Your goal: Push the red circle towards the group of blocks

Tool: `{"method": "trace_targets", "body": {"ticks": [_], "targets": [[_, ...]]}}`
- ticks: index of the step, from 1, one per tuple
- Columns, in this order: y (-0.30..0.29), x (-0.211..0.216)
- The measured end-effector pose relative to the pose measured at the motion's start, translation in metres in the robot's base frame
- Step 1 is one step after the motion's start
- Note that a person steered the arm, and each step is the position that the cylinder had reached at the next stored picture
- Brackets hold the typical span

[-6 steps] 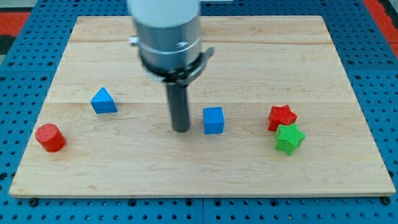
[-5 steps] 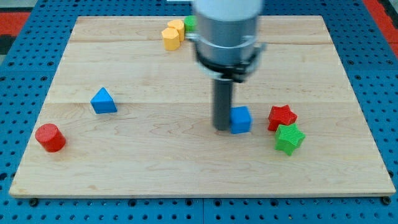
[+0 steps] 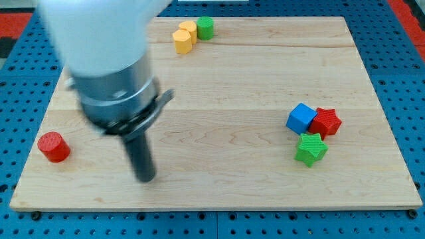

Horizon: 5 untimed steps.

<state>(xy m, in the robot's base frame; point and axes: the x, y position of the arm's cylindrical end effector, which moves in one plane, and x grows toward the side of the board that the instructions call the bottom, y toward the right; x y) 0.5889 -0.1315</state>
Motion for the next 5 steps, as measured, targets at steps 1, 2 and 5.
{"method": "trace_targets", "body": {"ticks": [1, 2, 5], "targets": [[-0.119, 0.014], [-0.172, 0.003], [-0.154, -0.043]]}}
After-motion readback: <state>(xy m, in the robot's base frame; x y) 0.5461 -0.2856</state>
